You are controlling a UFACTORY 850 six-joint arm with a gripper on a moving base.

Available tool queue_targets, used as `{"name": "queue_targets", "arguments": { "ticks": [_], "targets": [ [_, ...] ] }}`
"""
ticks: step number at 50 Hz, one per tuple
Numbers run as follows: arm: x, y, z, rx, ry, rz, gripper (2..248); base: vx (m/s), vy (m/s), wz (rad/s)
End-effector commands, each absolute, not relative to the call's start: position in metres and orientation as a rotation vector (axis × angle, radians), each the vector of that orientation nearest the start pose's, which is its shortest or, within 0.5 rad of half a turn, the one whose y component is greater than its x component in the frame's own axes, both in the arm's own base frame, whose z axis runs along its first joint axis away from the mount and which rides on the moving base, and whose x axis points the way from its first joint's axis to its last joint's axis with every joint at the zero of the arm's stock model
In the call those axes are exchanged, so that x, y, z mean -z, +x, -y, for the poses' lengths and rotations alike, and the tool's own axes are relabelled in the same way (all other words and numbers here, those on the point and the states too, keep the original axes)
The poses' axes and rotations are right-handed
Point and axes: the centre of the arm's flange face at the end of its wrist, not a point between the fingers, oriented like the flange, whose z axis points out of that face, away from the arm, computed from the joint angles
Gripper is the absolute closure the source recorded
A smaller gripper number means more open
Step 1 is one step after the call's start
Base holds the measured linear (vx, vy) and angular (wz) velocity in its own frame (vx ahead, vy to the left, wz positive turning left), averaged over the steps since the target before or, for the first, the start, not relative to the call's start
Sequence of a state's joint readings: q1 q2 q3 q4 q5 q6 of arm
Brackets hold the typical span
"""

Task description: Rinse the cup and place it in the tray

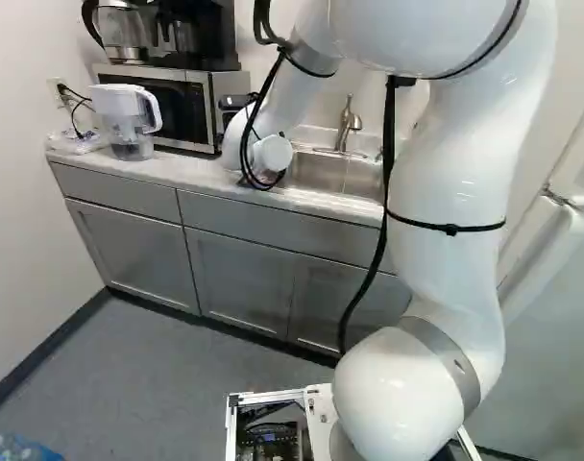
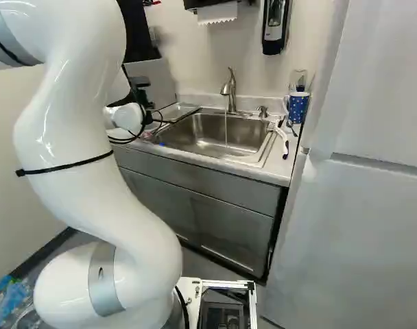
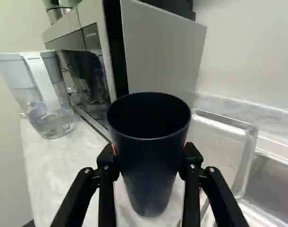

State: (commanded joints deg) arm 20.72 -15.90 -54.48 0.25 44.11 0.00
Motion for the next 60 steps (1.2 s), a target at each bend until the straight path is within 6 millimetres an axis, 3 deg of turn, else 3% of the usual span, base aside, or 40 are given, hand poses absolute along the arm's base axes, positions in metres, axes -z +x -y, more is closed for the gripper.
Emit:
{"name": "queue_targets", "arguments": {
  "ticks": [38,60],
  "targets": [
    [-0.522,0.554,-0.145,1.936,-2.240,0.282,124,0.000,0.000,0.000],
    [-0.522,0.562,-0.111,1.960,-2.280,0.216,124,0.000,0.000,0.000]
  ]
}}
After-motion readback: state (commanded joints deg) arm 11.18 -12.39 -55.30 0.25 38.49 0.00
